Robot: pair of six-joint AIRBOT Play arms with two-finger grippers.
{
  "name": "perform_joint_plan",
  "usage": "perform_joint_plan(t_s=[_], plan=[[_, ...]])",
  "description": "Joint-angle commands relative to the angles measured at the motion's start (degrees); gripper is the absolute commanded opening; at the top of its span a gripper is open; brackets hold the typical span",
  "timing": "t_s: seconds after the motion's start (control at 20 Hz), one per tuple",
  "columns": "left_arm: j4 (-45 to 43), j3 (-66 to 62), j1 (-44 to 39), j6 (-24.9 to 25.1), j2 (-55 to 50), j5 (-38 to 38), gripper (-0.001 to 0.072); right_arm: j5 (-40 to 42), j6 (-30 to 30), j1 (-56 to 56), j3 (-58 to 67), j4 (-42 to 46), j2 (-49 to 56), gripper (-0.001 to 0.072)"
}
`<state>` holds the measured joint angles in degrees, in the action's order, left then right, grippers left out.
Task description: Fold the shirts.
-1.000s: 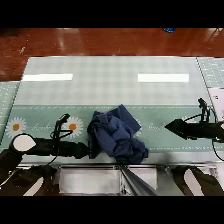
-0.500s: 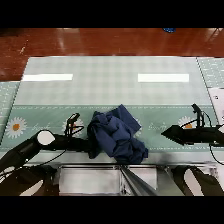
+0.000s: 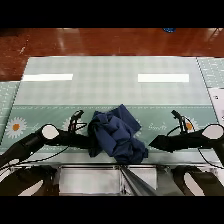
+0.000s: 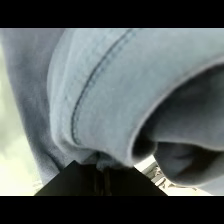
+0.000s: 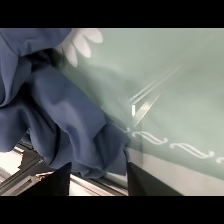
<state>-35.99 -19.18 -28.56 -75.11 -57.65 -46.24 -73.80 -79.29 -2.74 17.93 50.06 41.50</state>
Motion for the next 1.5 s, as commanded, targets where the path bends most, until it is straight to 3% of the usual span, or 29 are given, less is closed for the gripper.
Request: perform_joint_plan(t_s=[0.0, 0.25, 0.4, 0.45, 0.5, 0.55, 0.7, 0.8, 1.1, 1.3, 1.45], plan=[[0.02, -0.28, -0.04, 0.09, -0.13, -0.31, 0.0017, 6.73, -3.78, 7.78, -0.15, 0.0, 0.35, 0.0406], [0.02, -0.28, -0.04, 0.07, -0.13, -0.31, 0.0017, 12.94, -3.76, 17.27, -0.15, -3.85, 8.92, 0.0406], [0.02, -0.28, -0.04, 0.07, -0.13, -0.31, 0.0017, 19.19, -0.83, 22.51, -0.13, -9.4, 16.04, 0.0382], [0.02, -0.28, -0.04, 0.07, -0.13, -0.28, 0.0017, 20.94, 0.22, 23.91, -0.13, -11.08, 18.1, 0.0272], [-0.02, -0.39, 0.04, 0.11, -0.13, -0.26, 0.0017, 21.86, 2.03, 24.5, 0.07, -12.66, 19.54, 0.0082], [-0.2, -0.74, 0.96, 0.59, -0.04, -0.68, 0.0017, 21.22, 5.05, 24.39, 1.11, -14.29, 20.13, 0.0032], [-0.2, -6.67, 10.58, 5.64, 2.08, -9.51, 0.0017, 13.94, 6.29, 19.63, 11.43, -10.23, 16.68, 0.0032], [-0.13, -15.23, 20.48, 6.1, 5.27, -15.74, 0.0017, 10.4, 4.2, 12.2, 23.67, -5.4, 12.94, 0.0031], [12.7, -54.8, 47.23, 5.84, 11.37, -19.43, 0.0017, 3.45, 1.18, -8.46, 72.83, -3.85, 11.26, 0.0031], [12.87, -78.09, 54.93, 4.39, 11.54, -19.45, 0.0017, 0.42, 0.33, -11.98, 96.21, -3.52, 11.23, 0.0031], [10.14, -87.67, 57.57, 4.39, 12.87, -19.43, 0.0017, 1.33, -0.07, -12.09, 102.2, -1.7, 8.31, 0.0032]])
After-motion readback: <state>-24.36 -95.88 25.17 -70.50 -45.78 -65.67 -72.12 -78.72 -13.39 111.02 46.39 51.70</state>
